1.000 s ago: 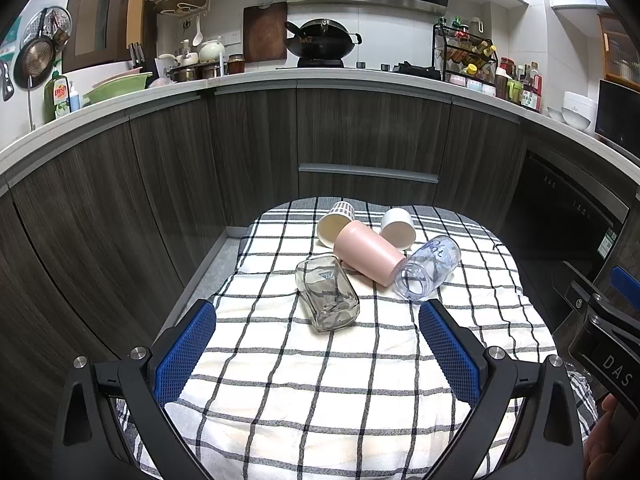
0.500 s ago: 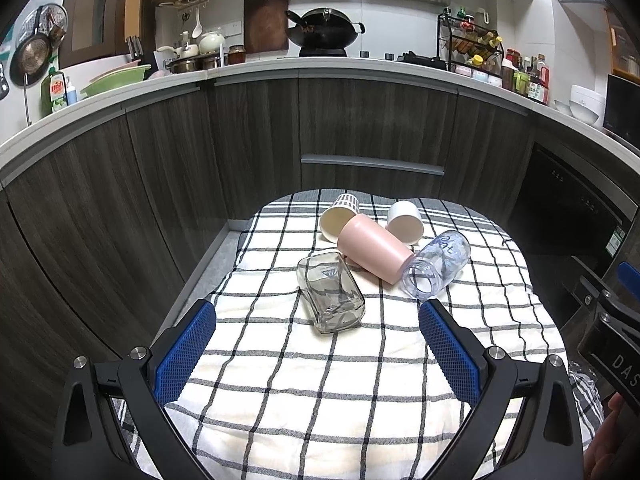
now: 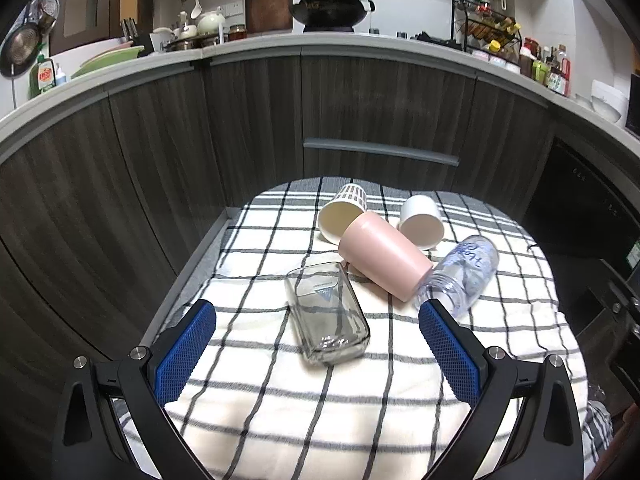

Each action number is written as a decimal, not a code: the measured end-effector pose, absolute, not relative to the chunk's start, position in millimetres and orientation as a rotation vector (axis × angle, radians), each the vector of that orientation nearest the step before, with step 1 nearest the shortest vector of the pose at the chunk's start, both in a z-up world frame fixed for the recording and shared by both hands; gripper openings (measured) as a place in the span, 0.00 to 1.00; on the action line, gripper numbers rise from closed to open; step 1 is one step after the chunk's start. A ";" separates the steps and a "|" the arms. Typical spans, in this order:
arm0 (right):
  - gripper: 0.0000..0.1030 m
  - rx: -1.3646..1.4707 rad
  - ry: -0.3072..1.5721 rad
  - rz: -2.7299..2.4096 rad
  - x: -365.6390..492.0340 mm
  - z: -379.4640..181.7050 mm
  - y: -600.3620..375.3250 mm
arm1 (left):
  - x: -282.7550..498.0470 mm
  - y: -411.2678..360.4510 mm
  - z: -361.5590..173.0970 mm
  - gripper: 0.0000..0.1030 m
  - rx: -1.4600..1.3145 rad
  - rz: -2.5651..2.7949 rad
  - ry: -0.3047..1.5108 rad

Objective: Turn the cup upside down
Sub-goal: 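Move the left tool to the clear glass tumbler and close on it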

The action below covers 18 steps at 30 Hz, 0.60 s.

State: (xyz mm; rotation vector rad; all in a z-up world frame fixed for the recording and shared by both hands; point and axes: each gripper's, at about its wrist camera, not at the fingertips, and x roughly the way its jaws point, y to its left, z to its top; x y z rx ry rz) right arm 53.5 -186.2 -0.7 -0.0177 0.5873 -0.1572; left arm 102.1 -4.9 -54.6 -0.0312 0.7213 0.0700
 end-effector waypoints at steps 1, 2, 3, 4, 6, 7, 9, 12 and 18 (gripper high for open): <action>0.93 -0.019 0.593 -0.160 58.5 -3.0 -187.1 | 108.3 -5.6 -59.4 1.00 -0.031 0.071 0.728; 0.93 -0.021 0.600 -0.162 64.1 -5.3 -188.0 | 114.6 -6.6 -64.9 1.00 -0.031 0.074 0.737; 0.93 -0.024 0.606 -0.164 68.4 -8.1 -188.6 | 120.6 -7.5 -70.9 1.00 -0.032 0.080 0.749; 0.93 -0.027 0.611 -0.166 72.6 -10.7 -189.2 | 126.2 -7.4 -76.4 1.00 -0.037 0.084 0.760; 0.93 -0.034 0.627 -0.167 82.8 -17.3 -189.9 | 138.3 -7.9 -88.0 1.00 -0.050 0.096 0.782; 0.93 -0.036 0.636 -0.167 87.5 -21.5 -189.9 | 144.7 -8.3 -94.2 1.00 -0.054 0.104 0.794; 0.93 -0.036 0.651 -0.169 97.2 -29.3 -191.7 | 154.7 -10.5 -104.4 1.00 -0.052 0.116 0.816; 0.93 -0.033 0.673 -0.175 109.2 -41.8 -194.6 | 165.9 -15.1 -115.1 1.00 -0.039 0.127 0.839; 0.93 -0.011 0.711 -0.182 129.7 -59.3 -205.1 | 184.3 -20.2 -136.0 0.93 -0.031 0.120 0.899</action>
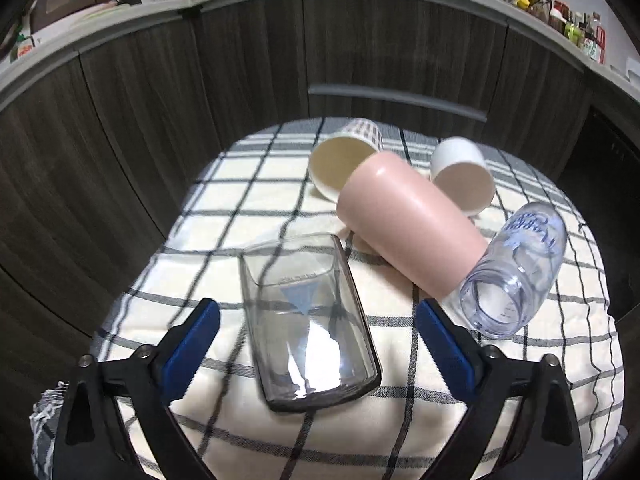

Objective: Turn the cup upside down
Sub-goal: 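Move the left tool to the clear glass tumbler and close on it, then stand the tumbler upright on the cloth with the left tool and open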

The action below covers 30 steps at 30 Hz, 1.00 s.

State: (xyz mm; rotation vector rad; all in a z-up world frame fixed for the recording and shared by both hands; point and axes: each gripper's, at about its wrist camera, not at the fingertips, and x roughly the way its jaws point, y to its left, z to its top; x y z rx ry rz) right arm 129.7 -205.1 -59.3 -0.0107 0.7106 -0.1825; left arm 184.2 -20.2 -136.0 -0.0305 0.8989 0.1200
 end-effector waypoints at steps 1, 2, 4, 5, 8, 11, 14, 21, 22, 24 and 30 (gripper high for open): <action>0.93 -0.002 0.723 -0.183 133.8 -62.4 -206.8 | 187.0 -20.5 -139.4 0.91 -0.029 0.120 0.909; 0.93 0.007 0.731 -0.183 136.8 -65.0 -208.8 | 189.6 -20.6 -141.5 0.89 -0.028 0.121 0.913; 0.93 0.024 0.757 -0.182 143.7 -70.2 -211.9 | 194.1 -19.6 -146.5 0.85 -0.025 0.124 0.928; 0.93 0.035 0.768 -0.182 146.6 -72.2 -214.2 | 194.8 -19.0 -147.9 0.83 -0.021 0.132 0.931; 0.93 0.053 0.791 -0.175 152.2 -76.5 -216.1 | 198.3 -19.4 -153.1 0.77 0.003 0.156 0.956; 0.93 0.059 0.799 -0.169 154.3 -79.0 -216.2 | 197.6 -19.5 -156.5 0.71 0.016 0.165 0.964; 0.93 0.067 0.803 -0.163 155.9 -78.0 -215.0 | 198.1 -20.2 -158.3 0.70 0.024 0.160 0.962; 0.93 0.067 0.796 -0.159 151.7 -69.2 -210.8 | 192.2 -22.4 -154.7 0.69 -0.007 0.115 0.984; 0.93 0.066 0.794 -0.160 150.1 -67.8 -211.0 | 189.0 -24.8 -152.3 0.69 -0.008 0.106 0.983; 0.93 0.063 0.794 -0.164 146.2 -65.3 -212.0 | 181.2 -31.0 -146.0 0.69 -0.003 0.084 0.978; 0.93 0.069 0.813 -0.195 121.1 -57.9 -229.7 | 152.1 -57.8 -132.0 0.69 -0.003 -0.022 0.996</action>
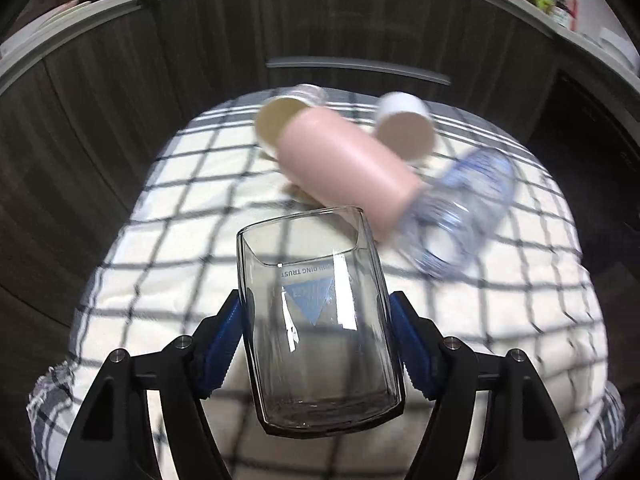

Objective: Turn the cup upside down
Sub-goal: 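Stand the tumbler upright on the cloth with the left tool and open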

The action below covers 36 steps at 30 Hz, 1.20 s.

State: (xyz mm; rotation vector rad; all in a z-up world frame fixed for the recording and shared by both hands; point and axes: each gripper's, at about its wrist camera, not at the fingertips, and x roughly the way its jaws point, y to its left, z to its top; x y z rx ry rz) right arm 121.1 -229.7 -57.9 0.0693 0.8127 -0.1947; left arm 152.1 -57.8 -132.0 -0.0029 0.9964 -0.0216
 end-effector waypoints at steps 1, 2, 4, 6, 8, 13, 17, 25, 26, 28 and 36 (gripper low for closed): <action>0.93 0.074 0.818 -0.203 115.6 -56.5 -234.4 | 146.6 -62.9 -130.9 0.69 -0.001 -0.040 1.003; 0.93 0.078 0.823 -0.212 109.9 -55.1 -238.9 | 140.4 -68.7 -130.4 0.69 0.006 -0.059 1.009; 0.93 0.078 0.830 -0.231 97.6 -52.1 -247.8 | 127.4 -82.5 -131.0 0.69 0.027 -0.099 1.020; 0.93 0.073 0.834 -0.251 84.2 -48.9 -256.1 | 114.0 -97.0 -132.8 0.69 0.045 -0.139 1.034; 0.93 0.069 0.841 -0.271 72.4 -47.1 -263.2 | 104.8 -106.3 -134.8 0.69 0.061 -0.167 1.041; 0.93 0.064 0.859 -0.312 44.7 -51.9 -279.3 | 83.4 -130.9 -135.3 0.69 0.111 -0.227 1.040; 0.93 0.088 0.896 -0.331 32.7 -64.4 -289.7 | 79.9 -135.5 -145.5 0.69 0.141 -0.215 1.054; 0.93 0.124 0.912 -0.328 21.6 -73.6 -293.6 | 76.6 -134.7 -144.9 0.88 0.160 -0.201 1.038; 0.93 0.126 0.909 -0.328 20.7 -72.7 -293.6 | 74.7 -134.2 -142.8 0.88 0.165 -0.202 1.030; 0.93 0.127 0.900 -0.326 18.9 -69.4 -292.6 | 70.0 -132.9 -137.8 0.90 0.173 -0.210 1.024; 0.93 0.126 0.860 -0.276 11.7 -52.1 -274.6 | 51.3 -104.3 -108.4 0.94 0.139 -0.190 0.975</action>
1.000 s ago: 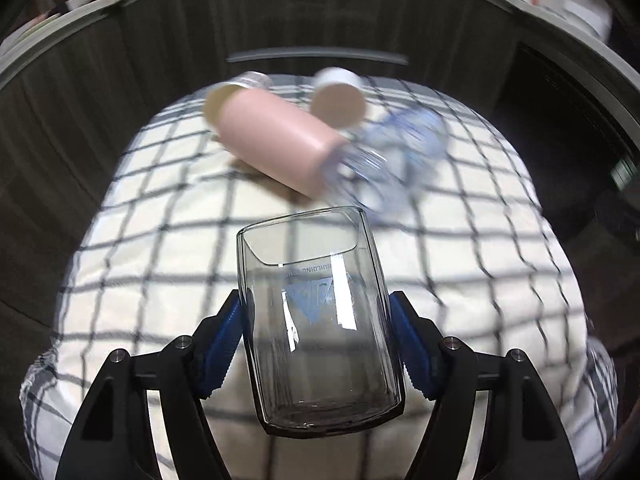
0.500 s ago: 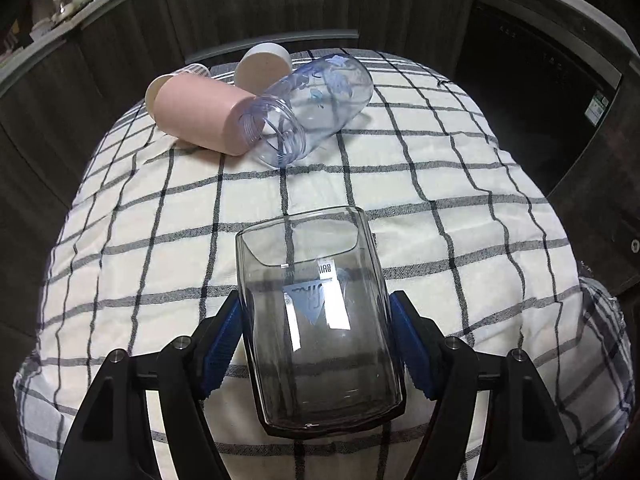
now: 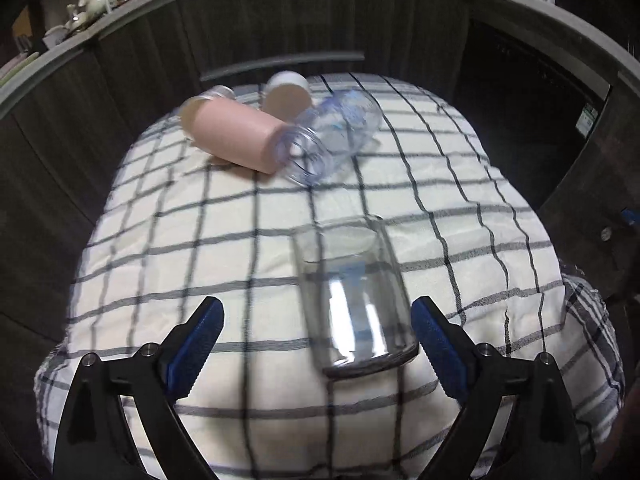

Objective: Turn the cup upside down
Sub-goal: 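Stand the tumbler upright on the cloth with the left tool and open, then grasp the upright glass tumbler with the right tool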

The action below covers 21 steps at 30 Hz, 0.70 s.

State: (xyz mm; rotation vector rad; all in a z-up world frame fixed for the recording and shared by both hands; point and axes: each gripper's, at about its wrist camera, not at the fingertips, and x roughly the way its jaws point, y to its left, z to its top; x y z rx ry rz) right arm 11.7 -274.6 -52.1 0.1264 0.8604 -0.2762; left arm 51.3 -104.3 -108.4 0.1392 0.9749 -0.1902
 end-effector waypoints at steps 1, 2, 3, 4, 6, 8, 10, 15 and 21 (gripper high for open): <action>0.93 0.124 0.855 -0.261 11.3 -50.0 -268.3 | 49.0 -98.7 -103.7 0.95 0.133 -0.181 0.964; 0.93 0.122 0.851 -0.246 11.4 -48.7 -262.9 | 46.6 -92.2 -98.7 0.95 0.126 -0.171 0.951; 0.93 0.120 0.847 -0.236 10.9 -48.0 -258.4 | 43.8 -84.6 -93.4 0.95 0.120 -0.158 0.936; 0.93 0.116 0.839 -0.218 11.4 -46.2 -250.2 | 41.2 -76.8 -88.4 0.96 0.117 -0.142 0.921; 0.93 0.109 0.823 -0.191 11.9 -43.4 -235.9 | 36.5 -62.0 -81.0 0.97 0.110 -0.109 0.894; 0.93 0.101 0.807 -0.167 13.4 -41.3 -222.2 | 31.6 -42.3 -77.4 0.99 0.103 -0.064 0.868; 0.93 0.085 0.790 -0.134 15.9 -40.6 -204.6 | 28.4 -27.1 -77.4 0.99 0.095 -0.034 0.856; 0.93 0.042 0.777 -0.073 22.8 -49.9 -163.4 | 23.4 13.8 -86.7 0.99 0.026 0.053 0.866; 0.93 -0.009 0.778 -0.044 21.8 -76.1 -130.8 | 25.2 38.3 -103.7 0.99 -0.024 0.125 0.859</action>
